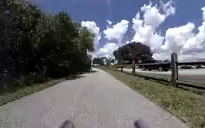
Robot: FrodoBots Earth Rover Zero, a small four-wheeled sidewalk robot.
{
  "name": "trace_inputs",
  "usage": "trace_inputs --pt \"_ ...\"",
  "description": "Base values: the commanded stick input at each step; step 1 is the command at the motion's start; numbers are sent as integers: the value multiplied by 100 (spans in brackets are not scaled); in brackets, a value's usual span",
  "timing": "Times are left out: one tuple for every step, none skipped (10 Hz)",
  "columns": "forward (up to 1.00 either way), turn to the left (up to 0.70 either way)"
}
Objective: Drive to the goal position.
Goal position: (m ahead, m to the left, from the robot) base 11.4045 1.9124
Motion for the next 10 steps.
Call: trace_inputs --pt "50 25" --pt "50 25" --pt "50 25" --pt "50 25" --pt "50 25" --pt "50 10" --pt "50 0" --pt "50 0" --pt "50 0" --pt "50 0"
